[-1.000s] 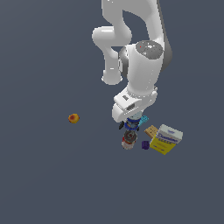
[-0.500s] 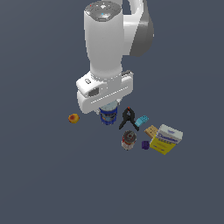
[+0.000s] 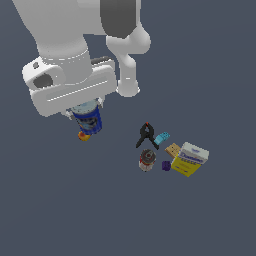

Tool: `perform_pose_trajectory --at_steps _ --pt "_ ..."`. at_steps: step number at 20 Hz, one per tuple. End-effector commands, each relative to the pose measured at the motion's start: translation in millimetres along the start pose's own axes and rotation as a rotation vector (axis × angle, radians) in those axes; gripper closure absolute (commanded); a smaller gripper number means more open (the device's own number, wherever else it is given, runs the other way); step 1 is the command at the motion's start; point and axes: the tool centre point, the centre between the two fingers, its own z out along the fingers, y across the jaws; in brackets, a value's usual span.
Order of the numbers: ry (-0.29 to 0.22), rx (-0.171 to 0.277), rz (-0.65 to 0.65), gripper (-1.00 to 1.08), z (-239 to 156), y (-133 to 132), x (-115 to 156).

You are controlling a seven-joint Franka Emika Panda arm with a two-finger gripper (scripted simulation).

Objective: Pick up a designated object from a clutter of objects.

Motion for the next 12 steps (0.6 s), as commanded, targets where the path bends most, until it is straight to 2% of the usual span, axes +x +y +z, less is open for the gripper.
perform_pose_trajectory --at_steps 1,6,12 --pt "0.002 -0.003 -0.002 1.08 -17.2 20.6 -8.4" --pt "0.001 -0.004 -0.002 1.08 -37.5 48.8 -19.1" --pt "0.001 -0.004 -0.002 1.08 -51.4 68.8 -25.8"
